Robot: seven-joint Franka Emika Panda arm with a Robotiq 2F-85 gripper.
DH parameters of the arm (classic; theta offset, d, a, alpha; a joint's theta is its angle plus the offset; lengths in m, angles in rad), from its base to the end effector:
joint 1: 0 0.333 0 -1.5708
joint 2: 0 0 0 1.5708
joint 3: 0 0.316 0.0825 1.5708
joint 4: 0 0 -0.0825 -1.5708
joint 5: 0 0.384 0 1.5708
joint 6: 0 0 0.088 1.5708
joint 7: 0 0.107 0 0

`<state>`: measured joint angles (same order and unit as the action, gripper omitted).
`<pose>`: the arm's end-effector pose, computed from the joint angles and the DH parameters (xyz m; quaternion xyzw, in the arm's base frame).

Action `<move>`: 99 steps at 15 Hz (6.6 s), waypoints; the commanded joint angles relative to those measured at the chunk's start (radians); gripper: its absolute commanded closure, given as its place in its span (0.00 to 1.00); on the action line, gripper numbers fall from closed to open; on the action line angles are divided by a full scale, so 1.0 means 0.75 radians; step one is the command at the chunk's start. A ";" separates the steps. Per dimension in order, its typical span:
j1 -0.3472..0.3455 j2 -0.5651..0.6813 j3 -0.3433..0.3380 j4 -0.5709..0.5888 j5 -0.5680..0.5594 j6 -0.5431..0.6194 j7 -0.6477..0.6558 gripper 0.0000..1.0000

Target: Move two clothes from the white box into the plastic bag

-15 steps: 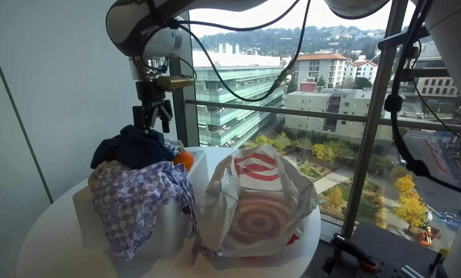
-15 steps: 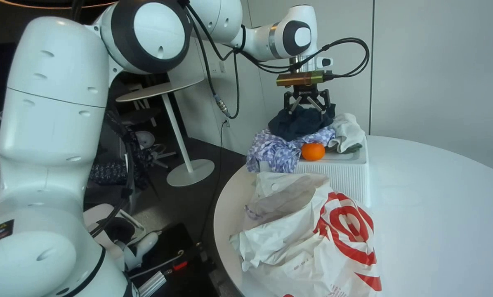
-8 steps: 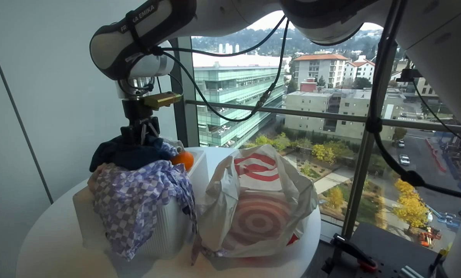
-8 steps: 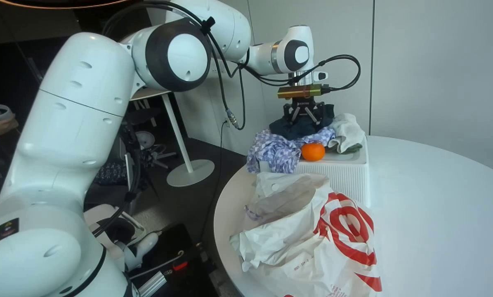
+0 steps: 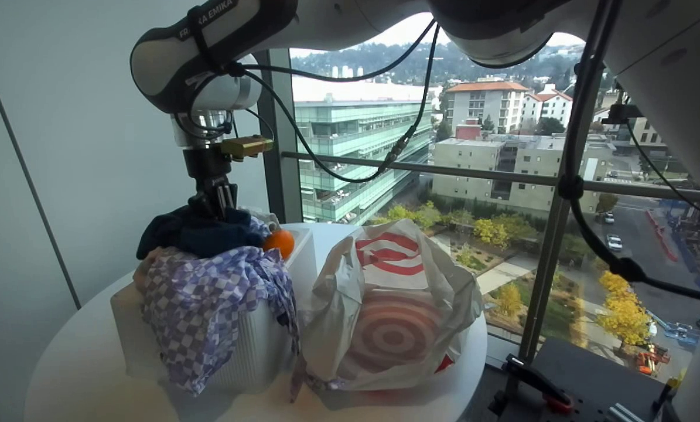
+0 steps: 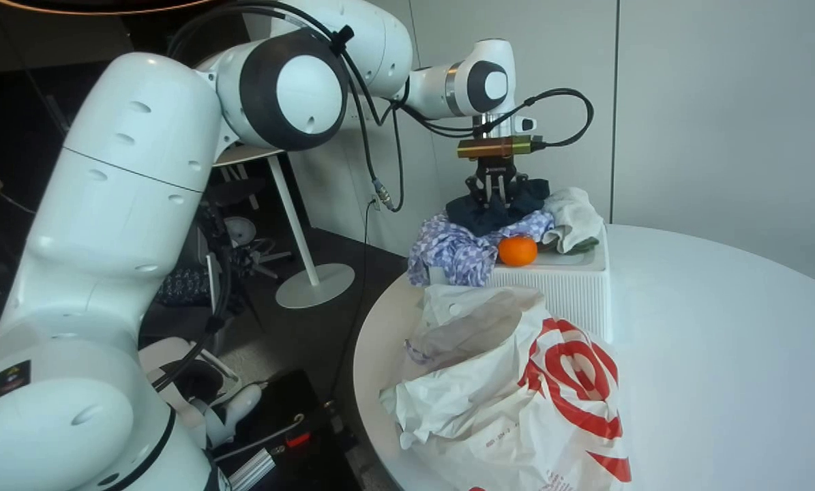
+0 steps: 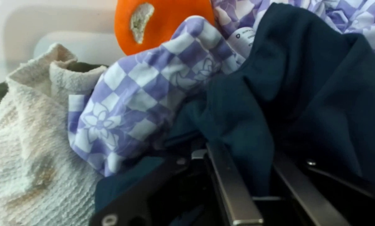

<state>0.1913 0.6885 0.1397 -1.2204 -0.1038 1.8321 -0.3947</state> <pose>0.7043 0.2057 0.3647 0.9339 0.3557 -0.0355 0.0037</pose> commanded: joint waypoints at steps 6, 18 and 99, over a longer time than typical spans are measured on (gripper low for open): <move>-0.060 -0.439 0.079 -0.202 0.044 -0.029 -0.230 0.97; -0.095 -1.330 -0.029 -0.939 0.224 0.068 -0.025 0.97; -0.287 -0.845 -0.289 -1.011 0.148 0.173 -0.090 0.96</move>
<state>-0.0025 0.0213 -0.0918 -2.0304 0.0264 2.0316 -0.4675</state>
